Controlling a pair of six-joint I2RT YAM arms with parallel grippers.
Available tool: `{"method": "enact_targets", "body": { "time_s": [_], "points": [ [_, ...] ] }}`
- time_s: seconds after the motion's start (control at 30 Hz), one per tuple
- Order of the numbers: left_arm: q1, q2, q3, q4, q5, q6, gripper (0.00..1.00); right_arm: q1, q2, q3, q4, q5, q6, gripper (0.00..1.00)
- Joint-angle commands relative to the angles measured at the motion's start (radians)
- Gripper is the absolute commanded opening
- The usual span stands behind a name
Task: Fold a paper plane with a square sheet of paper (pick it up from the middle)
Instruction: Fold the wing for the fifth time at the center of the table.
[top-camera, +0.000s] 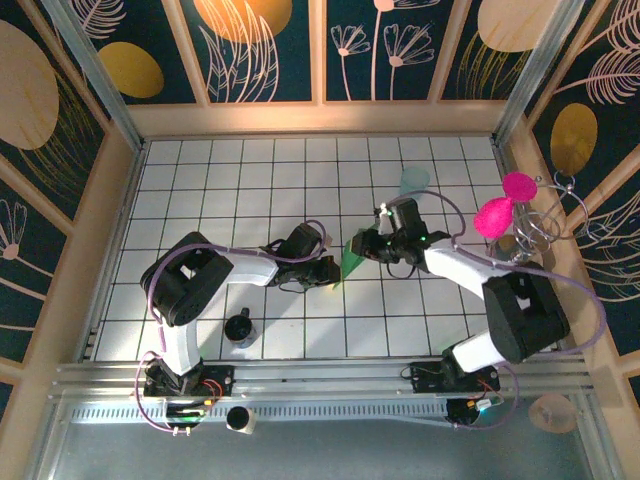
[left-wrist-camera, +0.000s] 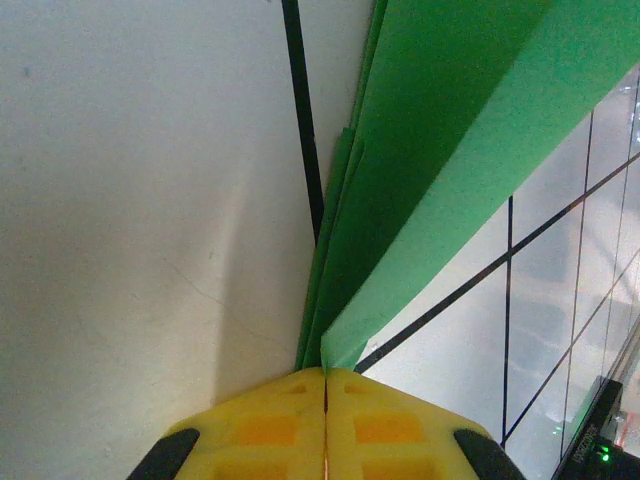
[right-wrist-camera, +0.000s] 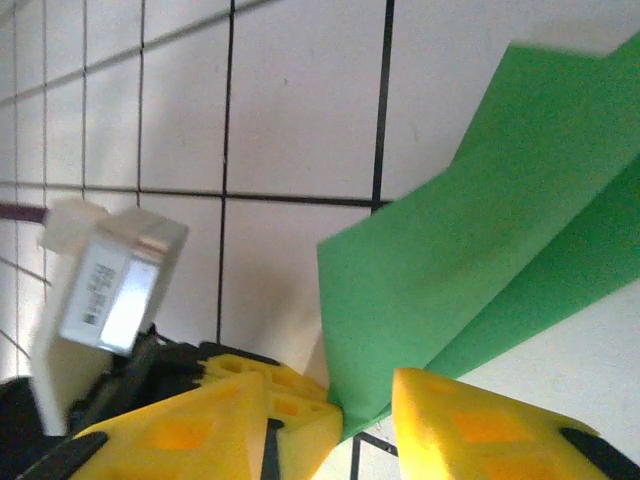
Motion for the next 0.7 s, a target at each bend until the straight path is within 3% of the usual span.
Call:
{"method": "enact_targets", "body": {
  "time_s": [0.0,0.37,0.57,0.67],
  "points": [
    [-0.005,0.022,-0.001,-0.048,-0.027,0.013,0.09,0.006,0.059,0.032,0.038,-0.036,0.006,0.36],
    [-0.007,0.022,0.003,-0.048,-0.021,0.011,0.1,0.007,0.114,0.056,0.07,-0.08,0.011,0.31],
    [-0.006,0.022,0.008,-0.055,-0.024,0.012,0.1,0.007,0.04,0.035,0.003,0.039,0.008,0.33],
    [-0.007,0.027,0.012,-0.057,-0.024,0.013,0.1,0.008,0.015,0.028,0.001,0.023,0.004,0.33]
  ]
}}
